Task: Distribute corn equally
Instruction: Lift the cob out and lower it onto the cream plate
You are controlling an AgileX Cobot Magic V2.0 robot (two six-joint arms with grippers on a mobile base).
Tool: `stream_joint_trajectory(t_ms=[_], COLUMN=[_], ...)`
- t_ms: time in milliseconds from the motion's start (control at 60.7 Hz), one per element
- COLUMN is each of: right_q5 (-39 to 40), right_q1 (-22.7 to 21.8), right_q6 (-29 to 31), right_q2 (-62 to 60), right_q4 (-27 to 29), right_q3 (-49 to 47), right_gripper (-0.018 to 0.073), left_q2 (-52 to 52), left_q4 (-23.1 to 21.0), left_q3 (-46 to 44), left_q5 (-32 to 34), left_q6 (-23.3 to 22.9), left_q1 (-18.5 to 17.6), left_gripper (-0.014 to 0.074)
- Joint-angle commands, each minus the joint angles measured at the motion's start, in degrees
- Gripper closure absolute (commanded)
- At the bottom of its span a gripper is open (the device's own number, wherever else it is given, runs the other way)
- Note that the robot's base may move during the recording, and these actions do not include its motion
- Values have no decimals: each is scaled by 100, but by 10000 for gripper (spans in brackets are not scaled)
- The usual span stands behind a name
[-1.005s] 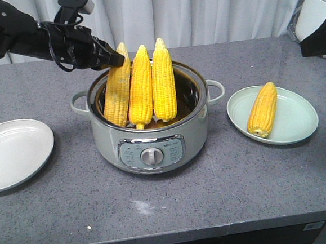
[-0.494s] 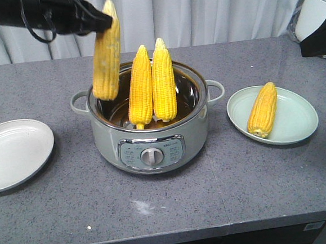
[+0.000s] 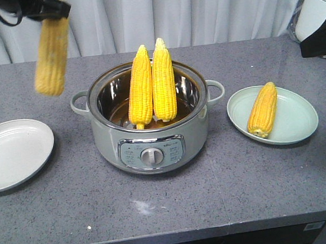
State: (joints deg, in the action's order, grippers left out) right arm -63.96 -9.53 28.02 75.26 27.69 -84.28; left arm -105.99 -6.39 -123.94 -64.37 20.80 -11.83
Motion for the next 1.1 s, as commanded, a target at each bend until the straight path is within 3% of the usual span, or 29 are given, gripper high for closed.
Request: stream_joint_trajectory(t_ms=[0, 115, 412, 692, 1087], right_q5=[255, 256, 222, 216, 216], right_q1=[3, 3, 3, 3, 3], right_q6=[23, 23, 23, 23, 23], right_q2=[-143, -143, -143, -143, -143], right_q4=[176, 182, 229, 268, 274], right_q3=[-143, -143, -143, -143, -143], right_gripper=[-34, -34, -34, -34, -34], left_q2=[237, 125, -300, -322, -390], left_q4=[604, 990, 1011, 1030, 1032], left_q3=[-181, -181, -115, 1048, 1374], left_q5=[-242, -724, -774, -774, -772], left_q6=[-448, -559, -705, -705, -720], left_q1=[-14, 53, 524, 943, 1187], left_gripper=[510, 507, 503, 503, 493])
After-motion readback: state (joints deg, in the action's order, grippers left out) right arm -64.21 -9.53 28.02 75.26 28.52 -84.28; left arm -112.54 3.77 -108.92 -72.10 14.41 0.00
